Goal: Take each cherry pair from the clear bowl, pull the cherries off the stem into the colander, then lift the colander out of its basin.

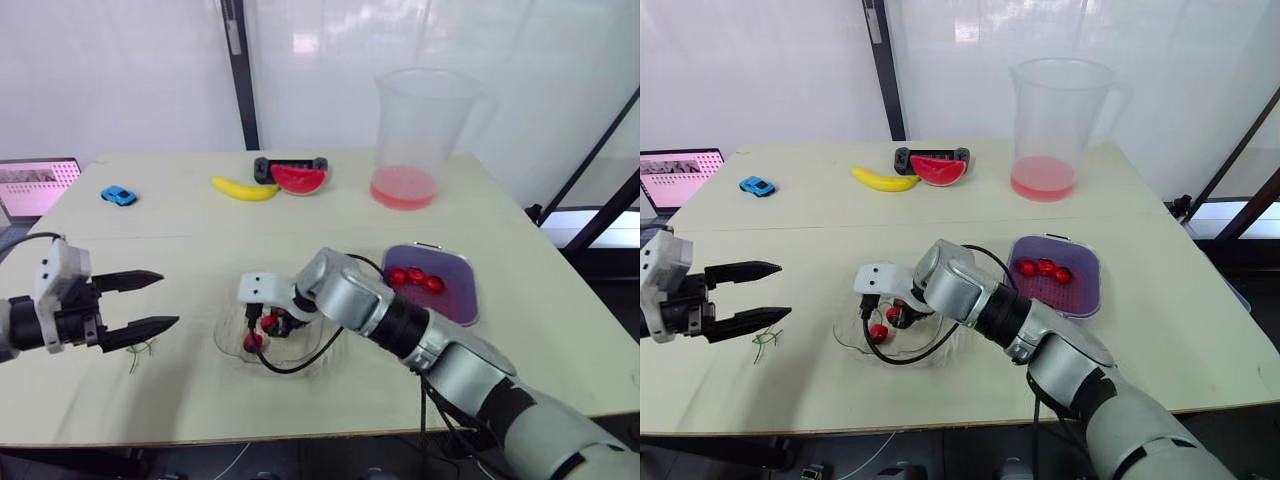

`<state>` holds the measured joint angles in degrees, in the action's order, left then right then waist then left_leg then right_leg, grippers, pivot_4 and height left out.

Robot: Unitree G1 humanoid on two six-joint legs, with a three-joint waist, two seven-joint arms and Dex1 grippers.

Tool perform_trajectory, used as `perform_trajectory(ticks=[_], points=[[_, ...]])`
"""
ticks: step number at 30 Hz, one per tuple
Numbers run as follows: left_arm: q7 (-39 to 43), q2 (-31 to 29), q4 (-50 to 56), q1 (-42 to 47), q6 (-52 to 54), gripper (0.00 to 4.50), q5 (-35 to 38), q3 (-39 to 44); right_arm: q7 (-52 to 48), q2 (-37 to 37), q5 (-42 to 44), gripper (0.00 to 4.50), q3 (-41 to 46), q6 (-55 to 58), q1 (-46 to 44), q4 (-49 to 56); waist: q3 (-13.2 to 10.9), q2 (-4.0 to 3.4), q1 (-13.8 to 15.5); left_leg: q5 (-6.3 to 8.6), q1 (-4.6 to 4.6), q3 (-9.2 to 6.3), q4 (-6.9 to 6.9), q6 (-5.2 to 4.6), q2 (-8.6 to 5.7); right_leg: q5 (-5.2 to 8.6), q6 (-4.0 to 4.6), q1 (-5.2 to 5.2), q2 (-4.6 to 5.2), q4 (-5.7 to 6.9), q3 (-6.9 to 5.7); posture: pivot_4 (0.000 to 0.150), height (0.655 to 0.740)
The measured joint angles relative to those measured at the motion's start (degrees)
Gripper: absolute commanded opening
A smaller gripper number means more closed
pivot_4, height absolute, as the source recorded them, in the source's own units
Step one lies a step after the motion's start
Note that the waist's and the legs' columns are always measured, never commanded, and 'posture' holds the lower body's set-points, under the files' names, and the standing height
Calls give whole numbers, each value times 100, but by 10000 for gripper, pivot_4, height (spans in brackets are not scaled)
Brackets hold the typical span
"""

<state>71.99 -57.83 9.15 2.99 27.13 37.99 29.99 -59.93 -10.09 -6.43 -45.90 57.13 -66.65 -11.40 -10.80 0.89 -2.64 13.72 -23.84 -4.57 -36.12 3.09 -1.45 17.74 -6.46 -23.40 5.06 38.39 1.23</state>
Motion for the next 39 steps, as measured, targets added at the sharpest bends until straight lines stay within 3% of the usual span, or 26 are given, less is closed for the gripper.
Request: perform_trajectory(ticks=[7, 13, 22, 29, 39], points=[[-239, 228, -34, 265, 251, 45000, 295, 5, -755, -1147, 570, 15654, 543, -52, 0, 1721, 1, 1, 7, 1, 0, -4, -4, -1, 4, 0, 0, 6, 0, -2, -5, 1500, 7400], [-873, 524, -15, 1183, 1016, 45000, 1406, 191, -112, -1445, 690, 15654, 1743, -1136, 456, 2542, 3, 5, 7, 1, 0, -5, -4, -1, 7, 0, -1, 6, 4, 4, -3, 1500, 7400], [-1537, 1344, -40, 2185, 1088, 45000, 1632, -405, 1853, -111, 1209, 15654, 3495, -981, 1741, 3121, 4, 7, 21, -4, 2, -7, -11, 7, 3, -1, 0, 7, 1, 16, -1, 1500, 7400], [-2013, 1852, -251, 3128, 1179, 45000, 1668, -891, 2759, 92, 1261, 15654, 3651, -1406, 2827, 3548, 4, 8, 6, -4, 2, -2, -11, 6, -7, -1, -1, 5, -1, 18, 2, 1500, 7400], [-3019, 2487, -473, 3833, 1998, 45000, 2029, -1149, 3463, -224, 532, 15654, 3103, -2665, 3085, 3646, 5, 9, 2, -9, 3, -3, -13, 15, -8, -1, -1, 5, -3, 23, 2, 1500, 7400]])
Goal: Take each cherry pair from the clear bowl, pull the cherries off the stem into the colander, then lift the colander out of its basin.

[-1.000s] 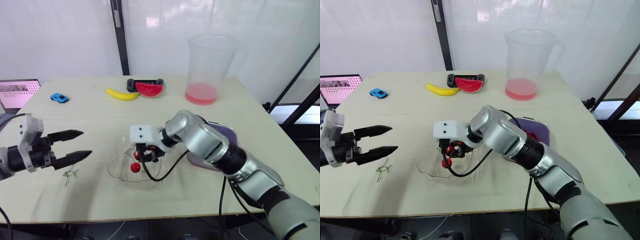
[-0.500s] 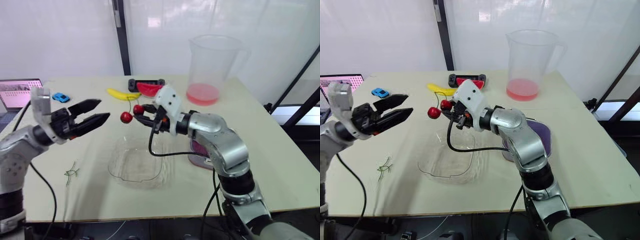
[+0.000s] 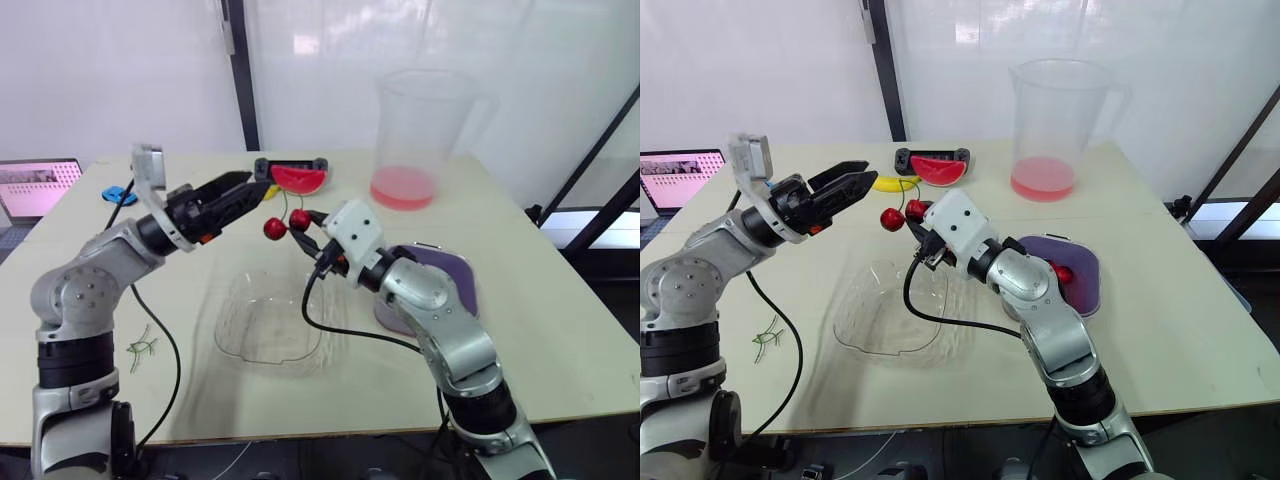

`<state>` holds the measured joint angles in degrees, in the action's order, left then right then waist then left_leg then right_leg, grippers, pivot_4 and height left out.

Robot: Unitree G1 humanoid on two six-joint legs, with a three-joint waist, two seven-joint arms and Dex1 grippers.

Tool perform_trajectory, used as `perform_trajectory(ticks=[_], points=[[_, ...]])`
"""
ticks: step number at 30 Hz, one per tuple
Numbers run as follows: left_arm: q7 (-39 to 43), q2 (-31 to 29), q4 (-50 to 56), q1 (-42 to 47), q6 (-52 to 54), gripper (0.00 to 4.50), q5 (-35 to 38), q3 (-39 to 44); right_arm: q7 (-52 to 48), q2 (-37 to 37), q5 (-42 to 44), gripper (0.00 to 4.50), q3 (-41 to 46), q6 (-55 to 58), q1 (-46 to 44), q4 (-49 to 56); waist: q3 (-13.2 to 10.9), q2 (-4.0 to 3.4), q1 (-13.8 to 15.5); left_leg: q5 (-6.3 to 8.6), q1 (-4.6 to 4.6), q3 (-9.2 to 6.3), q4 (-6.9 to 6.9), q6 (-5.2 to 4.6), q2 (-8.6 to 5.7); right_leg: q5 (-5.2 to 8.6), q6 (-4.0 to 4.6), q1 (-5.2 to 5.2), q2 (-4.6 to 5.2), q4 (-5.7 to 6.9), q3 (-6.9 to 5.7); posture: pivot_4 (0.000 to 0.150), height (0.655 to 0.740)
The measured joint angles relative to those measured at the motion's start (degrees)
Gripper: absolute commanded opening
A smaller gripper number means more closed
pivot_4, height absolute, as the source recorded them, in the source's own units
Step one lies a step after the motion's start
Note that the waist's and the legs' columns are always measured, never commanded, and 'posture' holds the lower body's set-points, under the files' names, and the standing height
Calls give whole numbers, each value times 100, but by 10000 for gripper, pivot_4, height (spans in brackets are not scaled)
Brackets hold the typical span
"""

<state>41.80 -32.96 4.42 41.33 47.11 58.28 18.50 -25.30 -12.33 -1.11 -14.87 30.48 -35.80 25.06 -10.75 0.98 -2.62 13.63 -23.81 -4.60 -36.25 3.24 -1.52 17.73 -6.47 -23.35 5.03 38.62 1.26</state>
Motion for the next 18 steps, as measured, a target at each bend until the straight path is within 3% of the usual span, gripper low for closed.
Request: perform_trajectory(ticks=[9, 18], points=[[-423, 511, -4, 220, 235, 45000, 314, -90, 284, 9, -321, 15654, -51, -1131, 101, -78, 1, 1, 5, -11, 1, 0, -1, 18, 0, 0, 0, 2, 0, -2, 0, 1500, 7400], [-592, 919, 7, 437, 181, 45000, 347, -191, 284, 26, -370, 15654, -103, -1508, 104, -284, 1, 1, 8, -13, 1, 1, -3, 22, 0, 0, 0, 4, 0, -3, 0, 1500, 7400]])
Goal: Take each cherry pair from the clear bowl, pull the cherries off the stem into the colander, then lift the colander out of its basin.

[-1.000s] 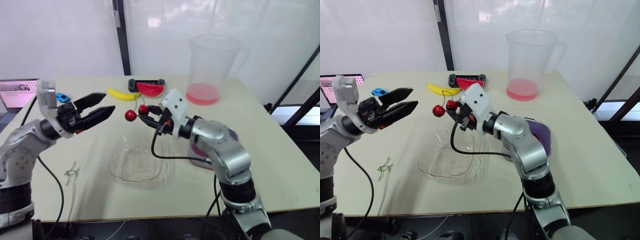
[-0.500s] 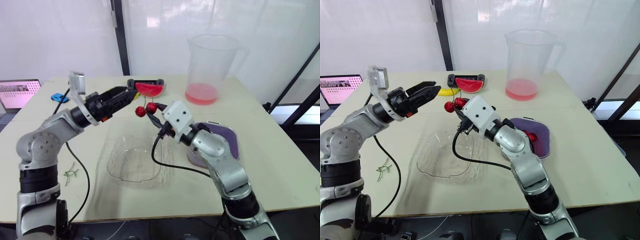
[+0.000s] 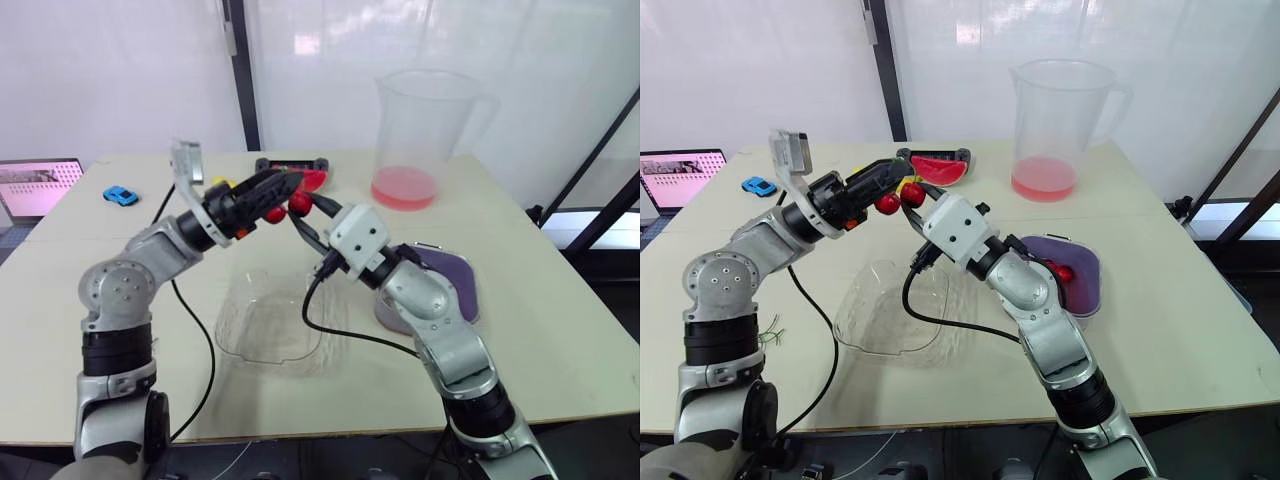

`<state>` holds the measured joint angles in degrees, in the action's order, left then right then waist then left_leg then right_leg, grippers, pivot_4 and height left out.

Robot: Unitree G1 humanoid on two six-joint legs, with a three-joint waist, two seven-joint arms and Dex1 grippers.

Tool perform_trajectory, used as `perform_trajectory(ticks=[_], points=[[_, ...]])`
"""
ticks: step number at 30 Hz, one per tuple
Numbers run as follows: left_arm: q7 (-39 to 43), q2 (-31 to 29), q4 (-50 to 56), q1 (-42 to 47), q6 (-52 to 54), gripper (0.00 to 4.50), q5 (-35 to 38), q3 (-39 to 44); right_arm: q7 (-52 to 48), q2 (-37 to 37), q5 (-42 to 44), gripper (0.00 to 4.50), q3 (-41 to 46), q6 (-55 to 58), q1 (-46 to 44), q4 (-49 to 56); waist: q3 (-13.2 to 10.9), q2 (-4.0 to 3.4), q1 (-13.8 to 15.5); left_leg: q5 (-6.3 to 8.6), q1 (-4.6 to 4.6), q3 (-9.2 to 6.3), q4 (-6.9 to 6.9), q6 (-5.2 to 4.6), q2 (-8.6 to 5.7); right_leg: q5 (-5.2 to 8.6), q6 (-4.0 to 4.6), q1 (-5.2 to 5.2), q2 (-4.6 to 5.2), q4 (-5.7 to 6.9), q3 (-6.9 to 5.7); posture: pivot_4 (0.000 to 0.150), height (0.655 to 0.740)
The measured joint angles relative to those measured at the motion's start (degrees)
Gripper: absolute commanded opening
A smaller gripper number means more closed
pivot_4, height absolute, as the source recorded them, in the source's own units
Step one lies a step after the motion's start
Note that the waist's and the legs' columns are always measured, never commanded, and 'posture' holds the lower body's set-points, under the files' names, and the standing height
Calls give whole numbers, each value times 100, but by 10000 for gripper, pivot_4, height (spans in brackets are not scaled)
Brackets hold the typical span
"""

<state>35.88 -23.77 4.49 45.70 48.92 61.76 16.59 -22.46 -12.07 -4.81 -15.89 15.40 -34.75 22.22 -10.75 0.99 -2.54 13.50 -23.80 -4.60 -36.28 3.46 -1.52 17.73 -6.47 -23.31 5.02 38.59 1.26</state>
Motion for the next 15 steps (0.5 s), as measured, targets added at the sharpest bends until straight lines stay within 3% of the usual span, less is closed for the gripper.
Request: perform_trajectory(ticks=[7, 10, 15], points=[[-81, 135, 0, 204, -50, 45000, 26, -2, -12, 9, -64, 15654, -64, -85, 0, -4, 0, 0, -2, -1, 0, -1, 1, 2, 0, 0, 0, 0, 0, 0, 0, 1500, 7400], [-15, 124, -4, 202, -47, 35970, 24, -7, -13, 8, -79, 15034, -64, -109, 0, -4, 0, 0, -1, -1, 0, -1, 0, 2, 0, 0, 0, 0, 0, 0, 0, 1500, 7400], [94, 126, -109, 201, -48, 11740, 24, -8, -13, 8, -127, 15034, -65, -162, 0, -7, 0, 0, 1, -1, 0, 0, -1, 2, 0, 0, 0, 1, 0, 0, 0, 1500, 7400]])
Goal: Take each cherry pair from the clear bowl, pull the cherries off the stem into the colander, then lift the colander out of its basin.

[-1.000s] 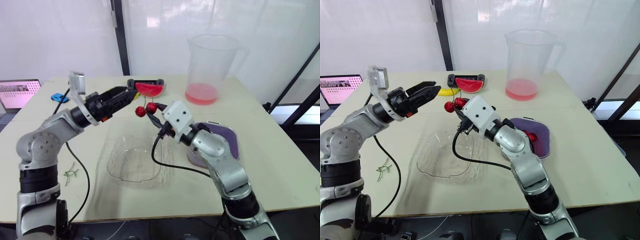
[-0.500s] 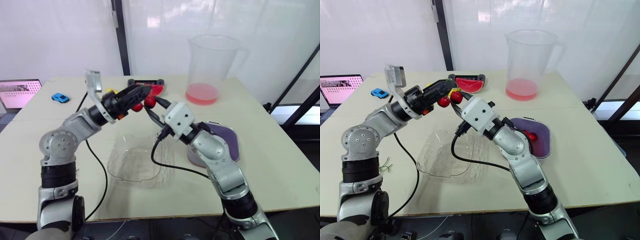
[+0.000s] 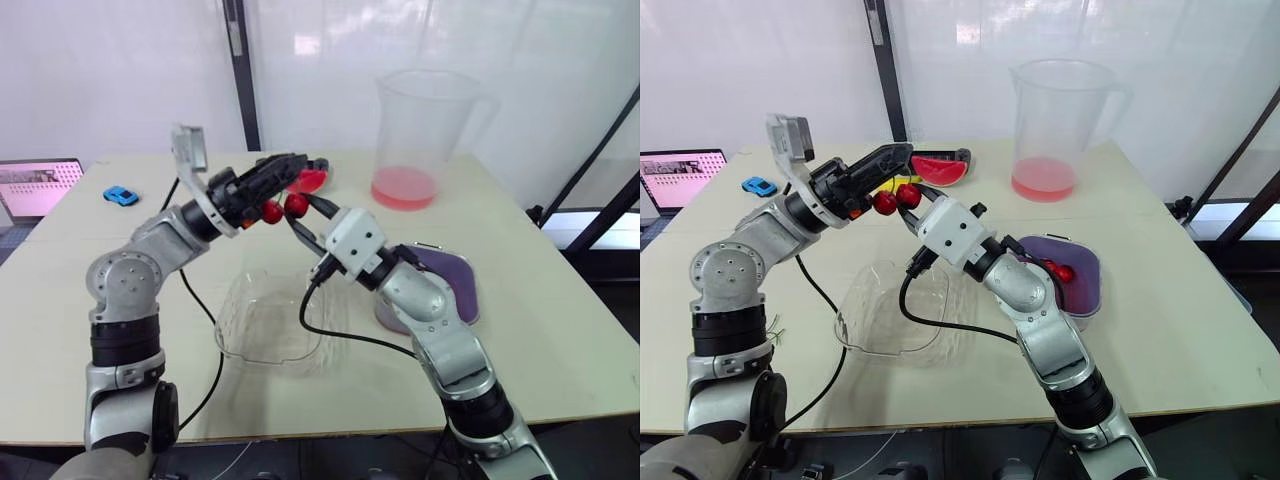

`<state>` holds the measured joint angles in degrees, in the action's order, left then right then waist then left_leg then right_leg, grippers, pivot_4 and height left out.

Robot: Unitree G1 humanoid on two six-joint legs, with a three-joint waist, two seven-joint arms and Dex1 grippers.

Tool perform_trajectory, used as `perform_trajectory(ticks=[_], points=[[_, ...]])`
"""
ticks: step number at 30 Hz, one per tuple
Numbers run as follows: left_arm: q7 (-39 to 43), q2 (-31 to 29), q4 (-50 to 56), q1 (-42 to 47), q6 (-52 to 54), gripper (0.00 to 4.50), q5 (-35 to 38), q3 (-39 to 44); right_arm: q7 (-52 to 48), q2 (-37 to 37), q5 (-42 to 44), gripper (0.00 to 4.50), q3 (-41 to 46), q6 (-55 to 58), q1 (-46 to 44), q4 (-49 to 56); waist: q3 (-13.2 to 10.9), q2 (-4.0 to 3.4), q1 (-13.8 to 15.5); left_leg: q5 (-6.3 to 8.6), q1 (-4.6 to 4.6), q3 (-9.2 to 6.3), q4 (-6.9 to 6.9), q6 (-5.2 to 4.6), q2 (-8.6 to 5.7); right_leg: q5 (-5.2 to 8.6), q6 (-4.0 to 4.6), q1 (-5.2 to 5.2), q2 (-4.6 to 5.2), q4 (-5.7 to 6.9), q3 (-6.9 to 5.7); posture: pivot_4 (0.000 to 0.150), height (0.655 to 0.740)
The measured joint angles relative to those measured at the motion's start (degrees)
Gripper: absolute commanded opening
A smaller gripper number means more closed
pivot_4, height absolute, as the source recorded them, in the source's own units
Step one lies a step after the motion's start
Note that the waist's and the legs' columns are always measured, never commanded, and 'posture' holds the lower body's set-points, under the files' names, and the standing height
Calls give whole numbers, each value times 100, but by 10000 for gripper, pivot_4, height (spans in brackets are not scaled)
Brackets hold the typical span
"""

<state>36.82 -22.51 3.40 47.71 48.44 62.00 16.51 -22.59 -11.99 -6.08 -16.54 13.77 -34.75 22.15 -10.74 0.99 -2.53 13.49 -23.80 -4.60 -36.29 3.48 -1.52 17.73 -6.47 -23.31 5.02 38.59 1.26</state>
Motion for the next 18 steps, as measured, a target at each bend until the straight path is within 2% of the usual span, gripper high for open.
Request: perform_trajectory(ticks=[2, 6, 9, 13, 14, 18], points=[[29, 1, -42, 0, 0, 731, -4, -1, -1, 0, -14, 15034, 0, -3, 0, -1, 0, 0, -1, 0, 0, 0, 0, 0, 0, 0, 0, 0, 0, 0, 0, 1500, 7400], [57, 0, -99, 1, -6, 731, -16, -5, -7, 1, -41, 15034, 1, -4, 0, -1, 0, 0, -2, 0, 0, 0, 0, 0, 0, 0, 0, 0, 0, 0, 0, 1500, 7400], [97, -4, -156, 7, -27, 0, -38, -6, -33, 34, 2, 23907, 8, 4, 0, -2, 0, 0, -2, 0, 0, 0, 0, 0, 0, 0, 0, 0, 0, 0, 0, 1500, 7400], [190, -20, -241, 48, -79, 0, -131, -10, -212, 42, 315, 43576, 93, 169, 37, 0, 0, 0, 1, 0, 0, -1, 0, 0, 0, 0, 0, 1, 0, -1, -1, 1500, 7400], [257, -65, -273, 55, -153, 0, -209, -45, -317, 38, 508, 44833, 188, 307, 42, 3, 0, 0, -1, 0, 0, 0, 0, 0, 0, 0, 0, 2, 0, -2, -1, 1500, 7400], [632, -250, -401, 122, -302, 0, -417, -138, -781, -131, 1366, 44833, 611, 979, 36, 53, 0, 0, 2, 0, 0, -1, 0, 0, 0, 0, 0, 5, 0, -5, -2, 1500, 7400]])
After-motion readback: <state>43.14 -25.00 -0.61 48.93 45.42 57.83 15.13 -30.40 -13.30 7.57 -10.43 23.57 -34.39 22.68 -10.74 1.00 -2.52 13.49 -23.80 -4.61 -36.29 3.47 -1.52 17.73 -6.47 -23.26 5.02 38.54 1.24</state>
